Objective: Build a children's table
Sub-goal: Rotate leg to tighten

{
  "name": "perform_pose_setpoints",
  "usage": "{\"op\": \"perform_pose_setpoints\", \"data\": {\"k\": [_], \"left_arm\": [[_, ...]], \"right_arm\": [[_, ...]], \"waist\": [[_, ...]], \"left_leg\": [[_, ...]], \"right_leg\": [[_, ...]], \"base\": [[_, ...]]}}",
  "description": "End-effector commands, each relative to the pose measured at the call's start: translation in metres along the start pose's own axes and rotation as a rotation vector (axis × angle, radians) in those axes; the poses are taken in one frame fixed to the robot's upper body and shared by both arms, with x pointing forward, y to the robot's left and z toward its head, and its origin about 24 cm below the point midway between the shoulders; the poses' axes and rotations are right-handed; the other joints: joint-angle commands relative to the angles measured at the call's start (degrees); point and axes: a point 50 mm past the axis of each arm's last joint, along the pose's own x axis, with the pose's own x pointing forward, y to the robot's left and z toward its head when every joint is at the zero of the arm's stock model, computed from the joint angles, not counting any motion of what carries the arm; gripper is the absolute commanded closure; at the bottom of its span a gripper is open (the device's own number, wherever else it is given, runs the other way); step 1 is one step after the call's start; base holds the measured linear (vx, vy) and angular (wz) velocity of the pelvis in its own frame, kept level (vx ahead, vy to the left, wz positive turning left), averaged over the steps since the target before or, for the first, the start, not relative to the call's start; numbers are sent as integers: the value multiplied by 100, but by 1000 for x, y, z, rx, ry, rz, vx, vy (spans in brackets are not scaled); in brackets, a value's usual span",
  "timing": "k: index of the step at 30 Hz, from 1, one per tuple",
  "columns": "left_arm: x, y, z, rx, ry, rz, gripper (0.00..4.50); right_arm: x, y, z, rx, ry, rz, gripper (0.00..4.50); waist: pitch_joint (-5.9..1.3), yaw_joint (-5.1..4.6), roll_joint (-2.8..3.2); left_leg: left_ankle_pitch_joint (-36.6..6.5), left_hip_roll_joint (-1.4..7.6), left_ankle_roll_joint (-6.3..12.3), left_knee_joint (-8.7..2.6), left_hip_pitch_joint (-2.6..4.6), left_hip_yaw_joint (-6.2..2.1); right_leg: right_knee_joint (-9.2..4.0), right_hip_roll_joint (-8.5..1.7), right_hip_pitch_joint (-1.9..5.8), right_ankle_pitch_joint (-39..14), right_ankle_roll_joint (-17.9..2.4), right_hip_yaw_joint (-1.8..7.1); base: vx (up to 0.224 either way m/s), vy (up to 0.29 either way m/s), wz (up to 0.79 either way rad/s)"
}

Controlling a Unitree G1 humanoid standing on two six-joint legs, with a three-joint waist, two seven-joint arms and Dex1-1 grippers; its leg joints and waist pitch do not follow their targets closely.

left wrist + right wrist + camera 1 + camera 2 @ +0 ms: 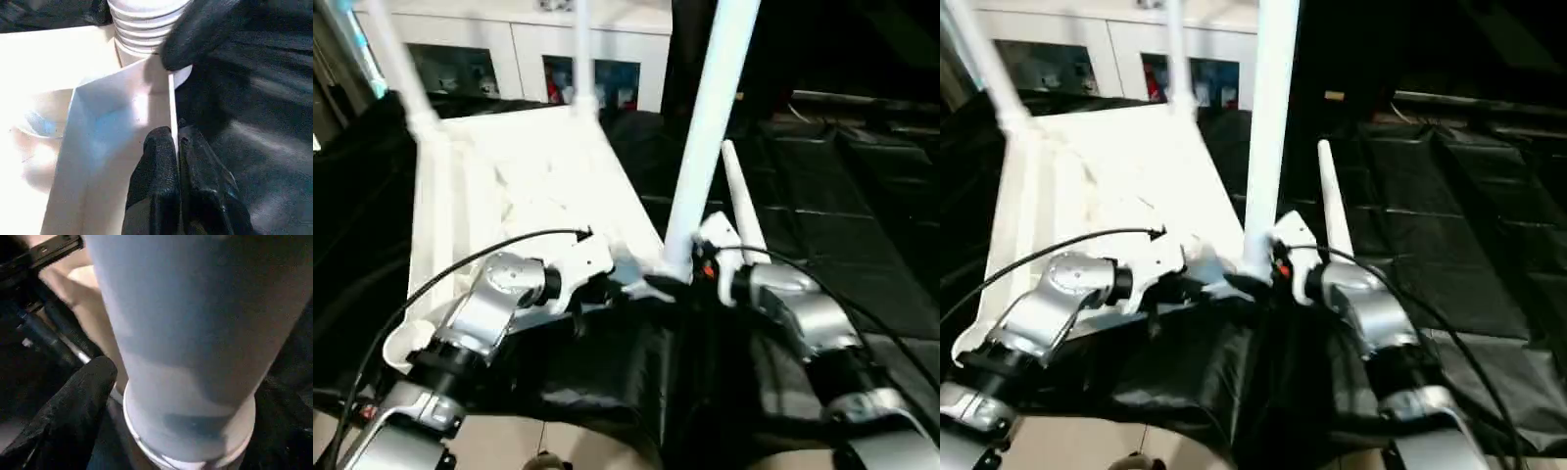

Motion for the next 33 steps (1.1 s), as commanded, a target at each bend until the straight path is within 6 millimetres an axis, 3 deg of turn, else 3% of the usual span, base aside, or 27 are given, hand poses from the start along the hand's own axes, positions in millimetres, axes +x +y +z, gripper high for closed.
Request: {"op": "perform_pose_setpoints", "data": {"k": [1, 4, 14, 18, 21, 26, 28, 33], "left_arm": [[5, -11, 14, 56, -91, -108, 450], [2, -13, 12, 57, -84, -123, 450], [-1, -14, 8, 50, -71, -140, 450], [1, -13, 12, 30, -91, -116, 450], [8, -5, 21, 11, -131, -36, 450], [31, 14, 33, -66, -101, 166, 450], [38, 18, 38, -92, -101, 222, 450], [46, 17, 46, -78, -121, 236, 450]], "right_arm": [[-1, 6, 0, -5, 16, 65, 49], [-2, 7, 1, -25, 12, 73, 49], [-2, 10, -1, -20, 16, 93, 150], [2, 10, -4, 18, 2, 62, 167], [10, 6, -5, 86, -30, -45, 170], [42, 5, -8, 255, -65, -267, 172], [54, 9, -4, 276, -77, -292, 173], [73, 19, 7, 214, -78, -295, 173]], "waist": [[-401, -8, -12], [-399, -1, -13], [-411, 28, -29], [-415, 27, -25], [-398, 9, -32], [-364, -131, -28], [-379, -141, -35], [-377, -160, -45]], "left_leg": [[-1598, 261, 113, -370, 93, -73], [-1614, 263, 102, -367, 97, -72], [-1452, 252, 122, -354, 90, -60], [-1429, 254, 111, -355, 92, -63], [-1530, 244, 39, -359, 96, -71], [-2041, 207, -124, -330, 144, -100], [-1999, 204, -96, -331, 116, -118], [-2060, 204, -57, -329, 106, -124]], "right_leg": [[-422, -422, 269, -2008, -944, 326], [-426, -430, 265, -2044, -945, 330], [-399, -422, 275, -1877, -973, 330], [-392, -421, 276, -1860, -971, 330], [-419, -429, 259, -2077, -946, 326], [-533, -440, 177, -2963, -703, 297], [-539, -446, 213, -3002, -623, 282], [-553, -445, 195, -3023, -585, 268]], "base": [[0, 0, 0], [0, 0, 0], [0, 0, 0], [0, 0, 0], [0, 0, 0], [0, 0, 0], [0, 0, 0], [0, 0, 0]]}}
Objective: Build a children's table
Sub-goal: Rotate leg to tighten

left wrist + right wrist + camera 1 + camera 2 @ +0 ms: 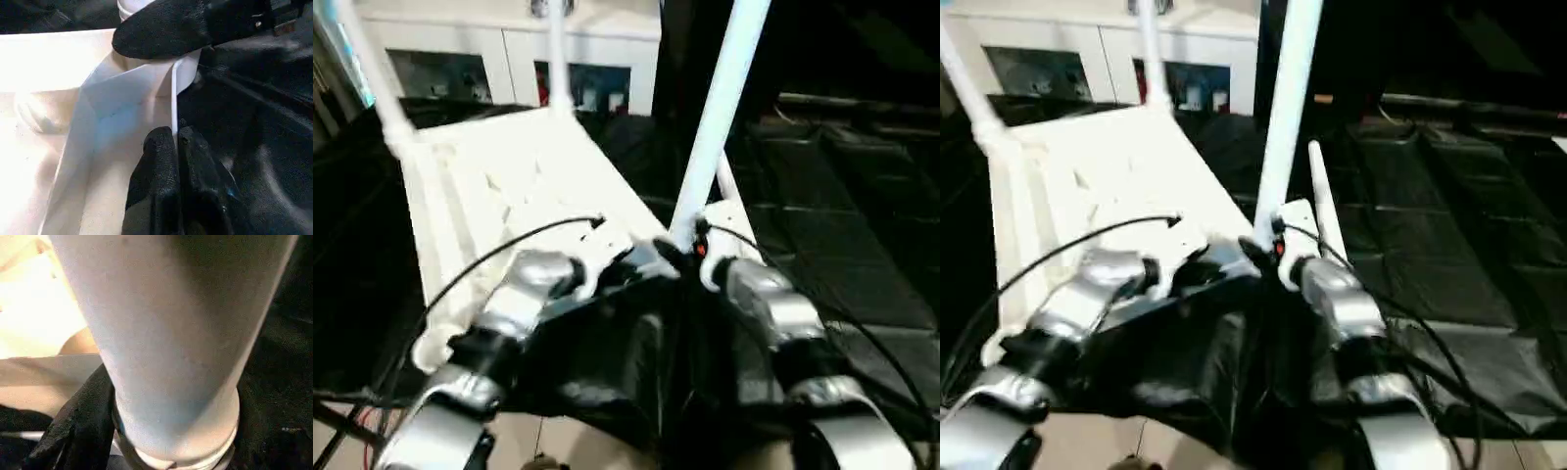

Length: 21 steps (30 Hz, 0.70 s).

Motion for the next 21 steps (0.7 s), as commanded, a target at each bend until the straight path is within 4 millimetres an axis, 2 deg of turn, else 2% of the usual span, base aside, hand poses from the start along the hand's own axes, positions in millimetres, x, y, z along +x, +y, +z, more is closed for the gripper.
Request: {"op": "perform_pose_setpoints", "data": {"k": [1, 2, 3, 5, 8, 9, 10, 12, 13, 16, 21], "left_arm": [[12, -8, 32, 58, -130, -12, 450], [12, -9, 32, 63, -138, -21, 450], [11, -10, 32, 62, -142, -30, 450], [8, -14, 29, 80, -155, -75, 450], [3, -18, 24, 91, -156, -127, 450], [0, -21, 21, 102, -154, -163, 450], [-1, -21, 20, 106, -155, -172, 450], [-5, -24, 17, 125, -156, -214, 450], [-10, -26, 13, 134, -149, -260, 450], [-16, -29, 8, 145, -141, -310, 450], [-27, -27, 0, 160, -114, -373, 450]], "right_arm": [[17, 46, -8, -10, 39, 186, 173], [18, 48, -8, -7, 37, 198, 117], [18, 49, -8, 1, 35, 208, 103], [16, 48, -8, 6, 34, 244, 103], [11, 42, -9, -43, 39, 265, 58], [7, 37, -10, -65, 38, 279, 58], [6, 36, -9, -69, 38, 284, 58], [2, 32, -9, -92, 40, 314, 58], [-6, 25, -7, -117, 37, 363, 58], [-16, 20, -4, -136, 31, 432, 58], [-36, 11, -2, -191, 64, 568, 58]], "waist": [[-379, -8, -29], [-378, -9, -41], [-377, -10, -41], [-372, -7, -42], [-382, -5, -47], [-382, -10, -64], [-389, -14, -52], [-404, -1, -49], [-399, 6, -41], [-401, 39, -41], [-389, 97, -32]], "left_leg": [[-2058, 199, -38, -399, 101, -117], [-2050, 200, -19, -400, 100, -113], [-2034, 202, -3, -402, 93, -113], [-2044, 205, 30, -404, 100, -112], [-1974, 216, 36, -412, 80, -116], [-1929, 226, 49, -419, 59, -120], [-1846, 229, 84, -414, 62, -101], [-1744, 231, 111, -414, 57, -101], [-1691, 239, 143, -414, 58, -83], [-1596, 248, 209, -421, 57, -69], [-1668, 250, 164, -428, 80, -68]], "right_leg": [[-591, -448, 187, -3022, -586, 265], [-595, -447, 186, -3024, -585, 267], [-589, -448, 190, -3016, -585, 269], [-592, -448, 180, -3027, -589, 271], [-567, -457, 198, -2951, -604, 279], [-545, -461, 214, -2853, -638, 281], [-537, -460, 202, -2699, -687, 305], [-505, -449, 225, -2500, -743, 305], [-478, -432, 226, -2275, -829, 314], [-462, -423, 237, -2086, -869, 326], [-472, -422, 234, -2234, -893, 321]], "base": [[0, 0, 0], [0, 0, 0], [0, 0, 0], [0, 0, 0], [0, 0, 0], [0, 0, 0], [0, 0, 0], [0, 0, 0], [0, 0, 0], [0, 0, 0], [0, 0, 0]]}}
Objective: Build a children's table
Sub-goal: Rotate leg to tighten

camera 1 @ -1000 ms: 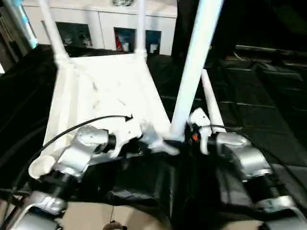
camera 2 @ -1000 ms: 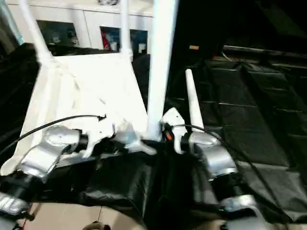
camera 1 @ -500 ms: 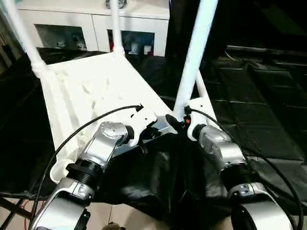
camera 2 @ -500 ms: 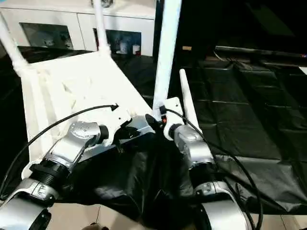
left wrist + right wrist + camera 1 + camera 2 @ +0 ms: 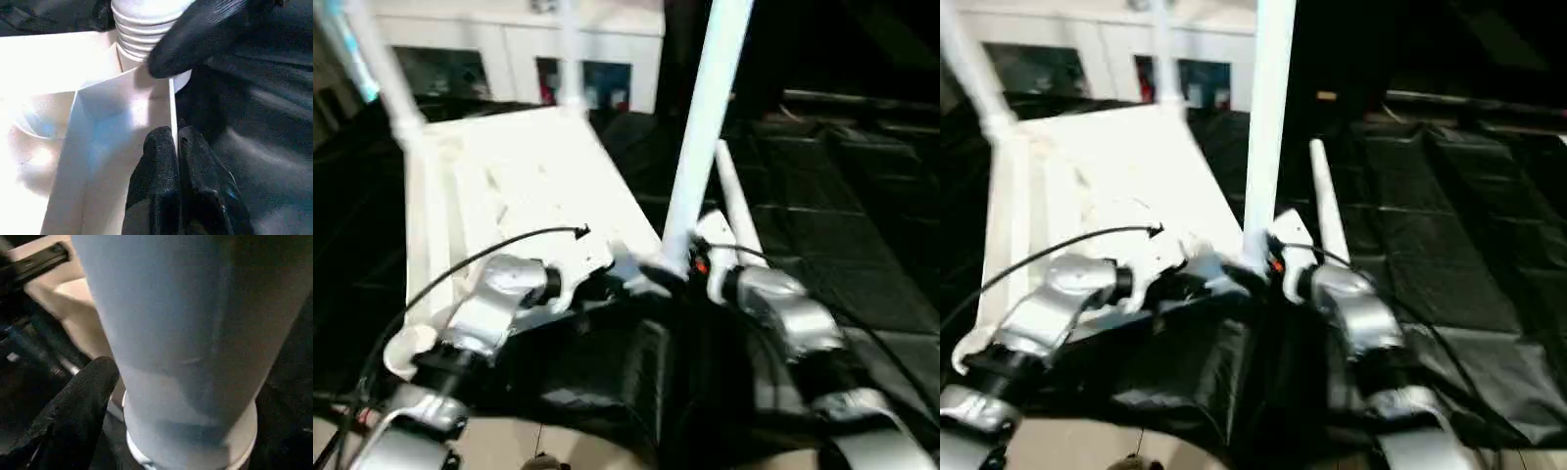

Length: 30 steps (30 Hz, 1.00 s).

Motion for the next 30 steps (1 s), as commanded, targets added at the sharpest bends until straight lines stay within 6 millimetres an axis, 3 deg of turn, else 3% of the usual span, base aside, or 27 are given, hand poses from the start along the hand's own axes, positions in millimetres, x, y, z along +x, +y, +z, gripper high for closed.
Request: {"op": "perform_pose_setpoints", "data": {"k": [1, 5, 10, 20, 24, 28, 29, 30], "left_arm": [[11, -16, 17, 75, -94, -147, 450], [2, -18, 12, 89, -58, -196, 450], [-3, -18, 8, 87, -32, -218, 450], [-5, -18, 6, 83, -26, -217, 450], [0, -11, 10, 61, -43, -134, 450], [8, -2, 17, 31, -65, -26, 450], [16, 4, 23, 1, -72, 46, 450], [16, 4, 23, 1, -72, 47, 450]], "right_arm": [[1, 12, 5, -22, 6, 135, 58], [-11, 16, 5, -32, 34, 227, 58], [-14, 19, 2, -26, 64, 270, 58], [-11, 22, -2, -11, 74, 268, 144], [-4, 21, -5, 31, 45, 188, 166], [12, 11, -11, 92, 24, -24, 172], [25, 8, -13, 156, 12, -140, 172], [25, 8, -13, 156, 12, -141, 173]], "waist": [[-374, 17, -29], [-371, 68, -36], [-377, 105, -27], [-384, 108, -37], [-377, 101, -34], [-343, 25, -32], [-342, -26, -38], [-337, -57, -26]], "left_leg": [[-1742, 258, 151, -386, 97, -72], [-1800, 261, 136, -382, 112, -72], [-1783, 268, 68, -394, 114, -83], [-1738, 259, 41, -384, 110, -80], [-1802, 256, -3, -390, 108, -87], [-2172, 224, -146, -374, 152, -123], [-2202, 222, -195, -382, 120, -152], [-2278, 212, -205, -376, 137, -152]], "right_leg": [[-485, -426, 244, -2331, -870, 328], [-517, -440, 230, -2581, -773, 326], [-491, -430, 229, -2466, -815, 323], [-478, -435, 240, -2392, -839, 323], [-487, -437, 236, -2456, -819, 322], [-580, -464, 188, -3237, -619, 271], [-586, -471, 212, -3410, -536, 250], [-611, -464, 184, -3495, -517, 239]], "base": [[0, 0, 0], [0, 0, 0], [0, 0, 0], [0, 0, 0], [0, 0, 0], [0, 0, 0], [0, 0, 0], [0, 0, 0]]}}
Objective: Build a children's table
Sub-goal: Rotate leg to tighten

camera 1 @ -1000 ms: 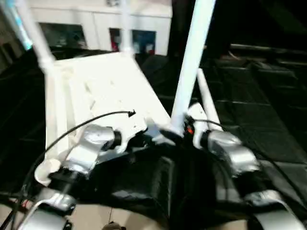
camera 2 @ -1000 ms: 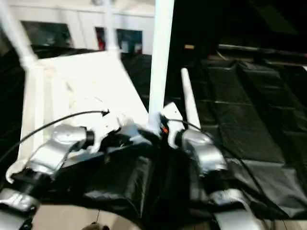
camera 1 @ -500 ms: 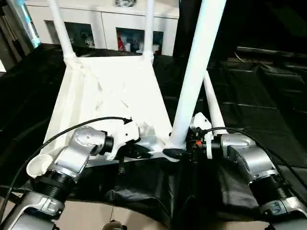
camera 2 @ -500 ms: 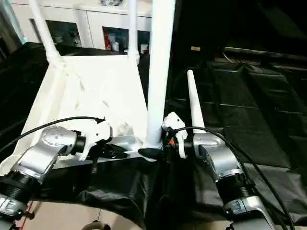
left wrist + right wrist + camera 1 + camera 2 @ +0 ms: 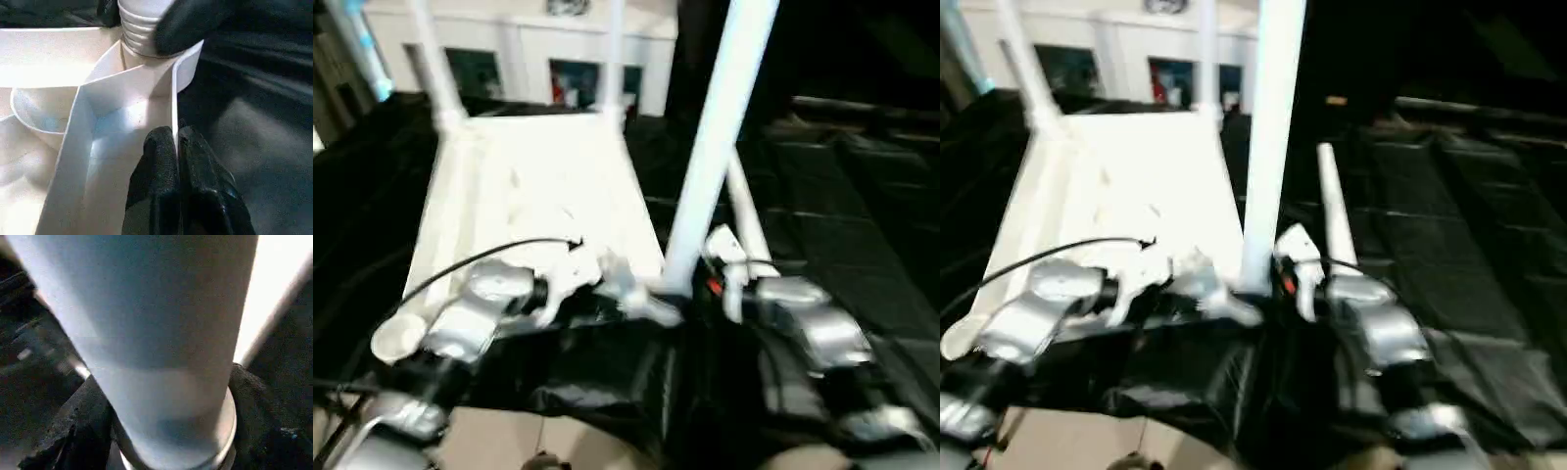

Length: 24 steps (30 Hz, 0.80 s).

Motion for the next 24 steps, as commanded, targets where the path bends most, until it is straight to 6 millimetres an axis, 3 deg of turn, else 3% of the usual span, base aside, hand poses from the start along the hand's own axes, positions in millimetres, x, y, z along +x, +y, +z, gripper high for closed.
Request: {"op": "perform_pose_setpoints", "data": {"k": [1, 2, 3, 5, 6, 8, 9, 10, 13, 16, 21, 24], "left_arm": [[18, 0, 29, 24, -91, 46, 450], [19, 1, 30, 20, -91, 57, 450], [28, 9, 37, -20, -88, 167, 450], [32, 12, 40, -37, -88, 210, 450], [33, 12, 42, -42, -90, 221, 450], [40, 10, 49, -45, -112, 219, 450], [41, 9, 50, -38, -119, 210, 450], [42, 7, 52, -21, -130, 194, 450], [42, 4, 52, -4, -138, 171, 450], [39, -2, 50, 28, -154, 95, 450], [30, -9, 43, 68, -163, -2, 450], [23, -13, 37, 83, -154, -69, 450]], "right_arm": [[22, 9, -12, 73, 44, -82, 173], [23, 10, -12, 82, 42, -91, 173], [39, 15, -9, 122, 25, -178, 173], [46, 17, -7, 137, 18, -216, 173], [48, 18, -6, 140, 16, -226, 173], [58, 26, -2, 111, -6, -203, 173], [59, 28, -1, 115, -11, -185, 173], [60, 30, 0, 123, -20, -161, 119], [59, 29, 1, 130, -26, -140, 104], [53, 26, 1, 73, -20, -99, 60], [40, 18, 5, 0, -32, -29, 51], [27, 15, 6, -54, -23, 59, 51]], "waist": [[-328, -72, 5], [-322, -115, 14], [-327, -154, -4], [-325, -195, 27], [-323, -217, 33], [-310, -243, 45], [-315, -252, 52], [-321, -254, 79], [-307, -261, 80], [-317, -257, 69], [-342, -234, 83], [-365, -169, 77]], "left_leg": [[-2500, 197, -235, -400, 150, -165], [-2621, 189, -230, -388, 163, -178], [-2649, 190, -212, -396, 142, -187], [-2817, 180, -220, -375, 203, -204], [-2841, 185, -214, -380, 201, -205], [-3092, 190, -184, -383, 212, -221], [-3154, 207, -182, -393, 204, -231], [-3234, 233, -186, -425, 196, -247], [-3415, 238, -220, -456, 233, -248], [-3272, 236, -187, -471, 188, -243], [-2967, 249, -127, -484, 151, -219], [-2605, 261, -17, -485, 134, -156]], "right_leg": [[-653, -462, 141, -3701, -442, 198], [-703, -465, 138, -3826, -376, 169], [-706, -459, 155, -3814, -337, 152], [-765, -452, 135, -3885, -294, 84], [-776, -459, 138, -3851, -295, 75], [-835, -454, 161, -3838, -186, -50], [-833, -478, 183, -3820, -162, -72], [-825, -485, 212, -3693, -162, -73], [-814, -487, 174, -3487, -279, -44], [-799, -529, 204, -3420, -342, -6], [-724, -539, 223, -3036, -566, 77], [-638, -516, 216, -2491, -808, 168]], "base": [[0, 0, 0], [0, 0, 0], [0, 0, 0], [0, 0, 0], [0, 0, 0], [0, 0, 0], [0, 0, 0], [0, 0, 0], [0, 0, 0], [0, 0, 0], [0, 0, 0], [0, 0, 0]]}}
